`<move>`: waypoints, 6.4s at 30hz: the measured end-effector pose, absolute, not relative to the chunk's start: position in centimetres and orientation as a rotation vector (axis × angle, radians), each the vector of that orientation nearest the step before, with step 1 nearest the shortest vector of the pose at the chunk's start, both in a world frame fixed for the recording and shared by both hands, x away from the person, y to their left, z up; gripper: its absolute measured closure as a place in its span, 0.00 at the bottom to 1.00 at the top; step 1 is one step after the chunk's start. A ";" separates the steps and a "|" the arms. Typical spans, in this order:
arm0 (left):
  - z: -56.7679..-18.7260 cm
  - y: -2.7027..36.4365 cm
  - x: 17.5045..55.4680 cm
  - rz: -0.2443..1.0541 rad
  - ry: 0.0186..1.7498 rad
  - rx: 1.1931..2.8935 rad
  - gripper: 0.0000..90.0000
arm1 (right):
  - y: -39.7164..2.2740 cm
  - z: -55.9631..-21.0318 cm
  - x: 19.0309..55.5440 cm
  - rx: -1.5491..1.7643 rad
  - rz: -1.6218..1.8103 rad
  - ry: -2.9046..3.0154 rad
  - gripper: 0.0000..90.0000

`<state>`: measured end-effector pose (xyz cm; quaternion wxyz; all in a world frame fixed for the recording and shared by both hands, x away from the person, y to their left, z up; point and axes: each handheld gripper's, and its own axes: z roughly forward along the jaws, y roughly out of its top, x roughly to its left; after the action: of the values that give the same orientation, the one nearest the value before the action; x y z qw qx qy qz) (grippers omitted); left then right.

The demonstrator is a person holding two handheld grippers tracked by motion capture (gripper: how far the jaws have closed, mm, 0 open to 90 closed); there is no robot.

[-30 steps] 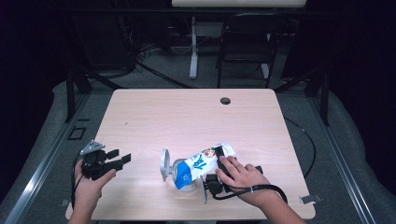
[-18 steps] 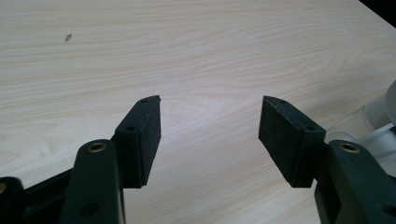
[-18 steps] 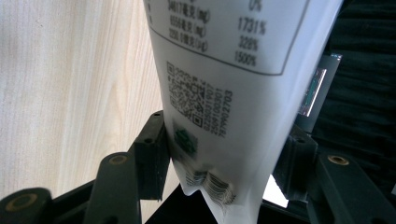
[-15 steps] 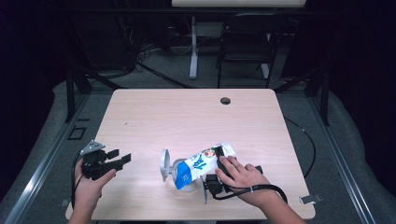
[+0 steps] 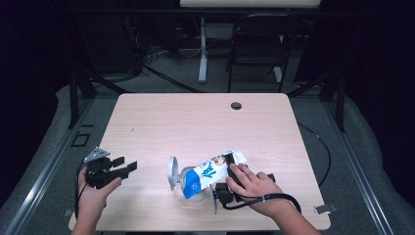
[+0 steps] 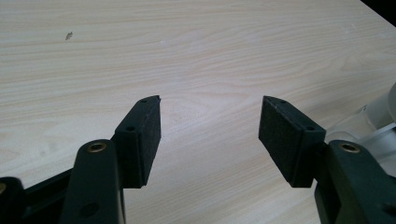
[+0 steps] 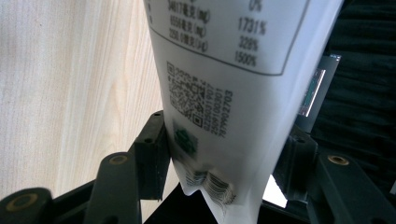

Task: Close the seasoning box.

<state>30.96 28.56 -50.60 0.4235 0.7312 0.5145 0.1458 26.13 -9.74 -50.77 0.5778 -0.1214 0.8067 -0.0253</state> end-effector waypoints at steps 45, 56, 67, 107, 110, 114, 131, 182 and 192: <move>-50.7 28.7 31.0 0.366 1.294 1.823 0.44 | -9.7 -50.7 26.2 -0.295 -0.059 1.888 0.51; -50.8 28.8 31.0 0.371 1.299 1.822 0.44 | -9.7 -50.6 26.2 -0.306 -0.070 1.884 0.51; -50.8 28.7 31.0 0.369 1.302 1.818 0.44 | -9.6 -50.6 26.2 -0.307 -0.073 1.885 0.51; -50.8 28.8 31.0 0.370 1.307 1.813 0.44 | -9.4 -50.4 26.1 -0.328 -0.109 1.872 0.51; -50.8 28.8 31.0 0.367 1.306 1.809 0.44 | -9.4 -50.4 26.1 -0.330 -0.110 1.873 0.51; -50.8 28.8 31.0 0.368 1.306 1.808 0.44 | -9.5 -50.4 26.1 -0.330 -0.102 1.872 0.52; -50.8 28.9 31.0 0.370 1.309 1.809 0.44 | -9.4 -50.4 26.2 -0.332 -0.098 1.873 0.52; -50.9 29.1 31.0 0.358 1.314 1.807 0.44 | -9.4 -50.4 26.1 -0.349 -0.116 1.862 0.52; -50.9 29.1 31.0 0.358 1.315 1.806 0.44 | -9.3 -50.3 26.0 -0.356 -0.130 1.857 0.52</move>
<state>31.04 29.11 -50.90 0.4256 0.7224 0.5258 0.1432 26.04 -9.30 -50.26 0.5835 -0.1524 0.7958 -0.0559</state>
